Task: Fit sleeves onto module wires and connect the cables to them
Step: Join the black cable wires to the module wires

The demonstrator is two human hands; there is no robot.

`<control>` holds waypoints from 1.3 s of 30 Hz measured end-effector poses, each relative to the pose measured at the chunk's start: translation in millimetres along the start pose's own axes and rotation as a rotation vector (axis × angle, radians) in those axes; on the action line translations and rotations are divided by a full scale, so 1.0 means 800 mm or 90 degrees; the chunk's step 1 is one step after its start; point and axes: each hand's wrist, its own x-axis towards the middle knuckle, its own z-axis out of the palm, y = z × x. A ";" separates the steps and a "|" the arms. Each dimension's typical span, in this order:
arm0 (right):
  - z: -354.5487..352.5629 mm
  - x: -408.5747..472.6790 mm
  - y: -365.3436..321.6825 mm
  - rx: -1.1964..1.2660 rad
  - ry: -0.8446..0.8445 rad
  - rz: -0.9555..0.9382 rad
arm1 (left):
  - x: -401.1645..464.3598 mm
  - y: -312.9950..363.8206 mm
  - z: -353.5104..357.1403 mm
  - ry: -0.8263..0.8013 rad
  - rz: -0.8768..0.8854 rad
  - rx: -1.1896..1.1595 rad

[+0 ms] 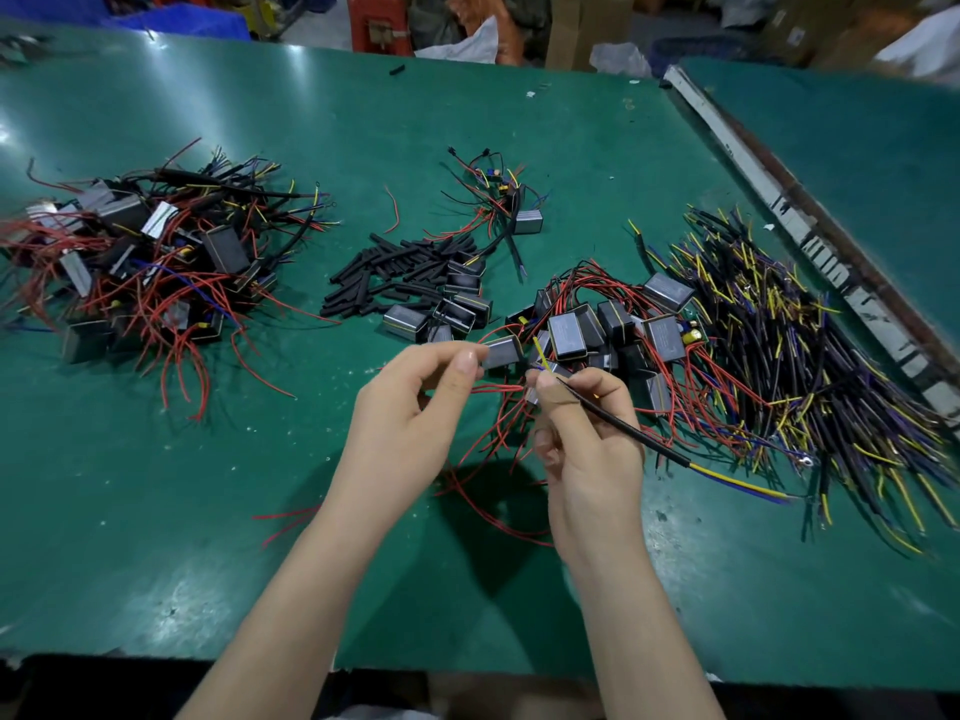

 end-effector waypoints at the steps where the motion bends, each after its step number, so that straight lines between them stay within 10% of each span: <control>1: -0.001 0.000 -0.001 0.004 0.000 0.007 | 0.000 0.001 0.001 -0.007 -0.003 -0.004; 13: -0.021 0.002 -0.007 -0.062 -0.086 -0.056 | -0.006 0.019 0.025 -0.051 0.064 0.000; 28: -0.049 0.011 -0.034 -0.591 -0.286 -0.372 | -0.007 0.023 0.026 -0.086 0.037 0.020; 39: -0.047 0.020 -0.025 -0.517 -0.254 -0.311 | -0.014 0.022 0.039 -0.037 0.067 0.034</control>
